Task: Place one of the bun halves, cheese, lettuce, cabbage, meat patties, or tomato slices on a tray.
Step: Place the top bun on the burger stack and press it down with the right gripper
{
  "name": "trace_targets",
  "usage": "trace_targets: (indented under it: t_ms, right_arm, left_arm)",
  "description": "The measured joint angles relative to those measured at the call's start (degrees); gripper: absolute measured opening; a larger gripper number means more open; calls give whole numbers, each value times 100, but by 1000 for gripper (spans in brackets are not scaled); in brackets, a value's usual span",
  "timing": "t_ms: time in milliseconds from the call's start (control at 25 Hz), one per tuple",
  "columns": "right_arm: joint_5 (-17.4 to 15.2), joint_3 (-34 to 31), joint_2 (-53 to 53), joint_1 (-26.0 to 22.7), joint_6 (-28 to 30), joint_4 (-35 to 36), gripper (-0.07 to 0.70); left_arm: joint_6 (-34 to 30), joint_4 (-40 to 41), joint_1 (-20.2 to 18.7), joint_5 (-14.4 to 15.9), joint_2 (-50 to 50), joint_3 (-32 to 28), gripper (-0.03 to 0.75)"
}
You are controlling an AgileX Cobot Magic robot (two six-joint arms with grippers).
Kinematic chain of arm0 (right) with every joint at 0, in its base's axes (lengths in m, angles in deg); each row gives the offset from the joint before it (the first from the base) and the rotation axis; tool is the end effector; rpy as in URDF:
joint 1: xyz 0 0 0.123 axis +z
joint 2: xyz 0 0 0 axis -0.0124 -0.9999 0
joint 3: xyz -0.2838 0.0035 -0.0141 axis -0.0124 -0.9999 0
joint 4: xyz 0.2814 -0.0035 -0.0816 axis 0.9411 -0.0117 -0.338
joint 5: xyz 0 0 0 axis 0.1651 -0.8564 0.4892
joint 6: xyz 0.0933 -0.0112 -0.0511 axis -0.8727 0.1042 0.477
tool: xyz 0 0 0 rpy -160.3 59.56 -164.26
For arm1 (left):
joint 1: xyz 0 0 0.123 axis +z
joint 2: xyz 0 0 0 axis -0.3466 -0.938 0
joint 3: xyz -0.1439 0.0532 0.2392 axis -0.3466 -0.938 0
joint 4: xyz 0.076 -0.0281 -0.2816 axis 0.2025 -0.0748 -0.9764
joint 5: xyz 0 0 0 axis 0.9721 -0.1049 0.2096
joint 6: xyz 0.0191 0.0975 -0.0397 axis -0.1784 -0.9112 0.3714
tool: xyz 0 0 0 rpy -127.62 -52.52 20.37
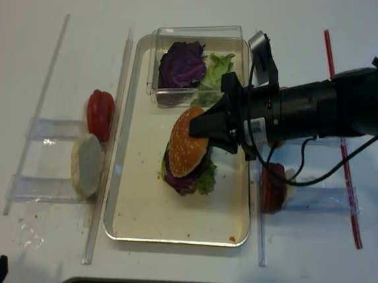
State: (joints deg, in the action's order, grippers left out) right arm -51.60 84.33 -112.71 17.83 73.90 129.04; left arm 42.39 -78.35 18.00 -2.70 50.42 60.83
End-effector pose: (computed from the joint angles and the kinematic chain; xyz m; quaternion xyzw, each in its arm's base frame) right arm 0.3054 0.1920 0.1558 0.0201 0.7970 0.6003 0.0645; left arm 0.0391 -0.0053 0.2745 0.0344 0.8833 -0.0201 0.4672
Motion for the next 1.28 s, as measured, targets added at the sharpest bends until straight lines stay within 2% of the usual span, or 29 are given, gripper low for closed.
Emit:
trace_targets:
  t_ms: [280, 400, 520, 600, 880, 1080, 1280]
  right_arm:
    - [96, 0, -35, 0, 13, -33, 137]
    - [146, 0, -35, 0, 13, -53, 211]
    - [165, 4, -35, 0, 13, -71, 344]
    - [170, 4, -35, 0, 13, -81, 399]
    - [222, 4, -35, 0, 13, -81, 462]
    - [296, 4, -35, 0, 13, -81, 577]
    - [296, 4, -35, 0, 13, -81, 605]
  left_arm:
    - [0, 0, 0, 0, 0, 0, 440]
    - [0, 0, 0, 0, 0, 0, 440]
    - [0, 0, 0, 0, 0, 0, 440]
    - [0, 0, 0, 0, 0, 0, 440]
    - [0, 0, 0, 0, 0, 0, 440]
    - [0, 0, 0, 0, 0, 0, 440]
    - [0, 0, 0, 0, 0, 0, 440]
